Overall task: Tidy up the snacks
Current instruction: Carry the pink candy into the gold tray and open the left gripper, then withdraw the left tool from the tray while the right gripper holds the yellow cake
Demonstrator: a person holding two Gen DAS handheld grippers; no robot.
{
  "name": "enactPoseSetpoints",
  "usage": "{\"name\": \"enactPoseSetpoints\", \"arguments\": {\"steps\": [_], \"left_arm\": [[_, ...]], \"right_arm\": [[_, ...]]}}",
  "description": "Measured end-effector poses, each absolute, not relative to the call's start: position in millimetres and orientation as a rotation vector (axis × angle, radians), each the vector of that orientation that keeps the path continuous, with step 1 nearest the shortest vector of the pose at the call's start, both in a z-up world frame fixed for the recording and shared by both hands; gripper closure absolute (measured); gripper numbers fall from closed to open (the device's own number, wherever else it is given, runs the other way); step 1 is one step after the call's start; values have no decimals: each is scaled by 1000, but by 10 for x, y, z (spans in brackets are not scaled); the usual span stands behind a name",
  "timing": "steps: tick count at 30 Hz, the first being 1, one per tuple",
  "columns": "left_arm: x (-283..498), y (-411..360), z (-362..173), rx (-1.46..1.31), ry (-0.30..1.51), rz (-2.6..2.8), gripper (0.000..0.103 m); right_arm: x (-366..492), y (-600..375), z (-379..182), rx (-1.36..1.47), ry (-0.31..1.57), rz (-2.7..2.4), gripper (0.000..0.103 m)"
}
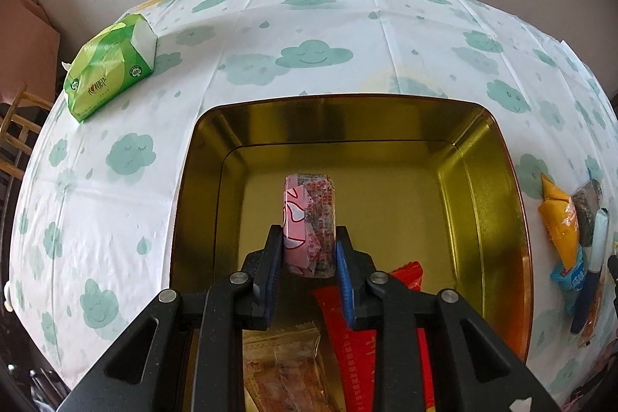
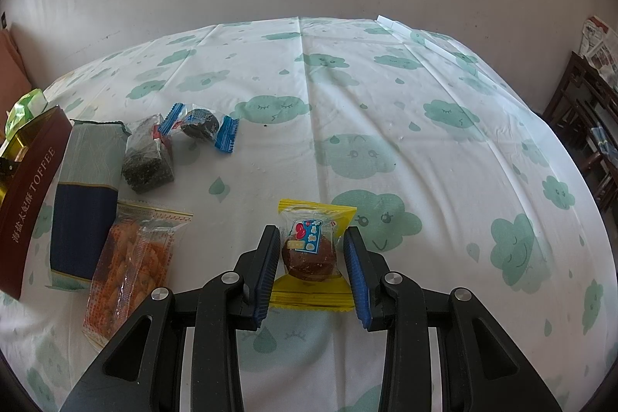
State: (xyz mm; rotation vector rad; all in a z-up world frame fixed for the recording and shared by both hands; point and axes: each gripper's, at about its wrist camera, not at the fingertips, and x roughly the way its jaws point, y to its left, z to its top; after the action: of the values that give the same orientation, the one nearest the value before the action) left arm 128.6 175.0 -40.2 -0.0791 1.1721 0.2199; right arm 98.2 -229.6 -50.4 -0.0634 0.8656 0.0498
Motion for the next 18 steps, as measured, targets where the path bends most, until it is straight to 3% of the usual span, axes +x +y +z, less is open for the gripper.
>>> {"name": "enactPoseSetpoints", "arguments": {"steps": [5, 8, 18], "left_arm": [[1260, 1741, -386, -76, 1173, 218, 78], [1242, 1737, -364, -70, 1168, 221, 70], [1149, 1583, -208, -22, 1126, 208, 59]], "right_arm": [[983, -2305, -503, -64, 865, 50, 67], [982, -2299, -504, -64, 865, 49, 67], [982, -2295, -504, -66, 865, 49, 67]]}}
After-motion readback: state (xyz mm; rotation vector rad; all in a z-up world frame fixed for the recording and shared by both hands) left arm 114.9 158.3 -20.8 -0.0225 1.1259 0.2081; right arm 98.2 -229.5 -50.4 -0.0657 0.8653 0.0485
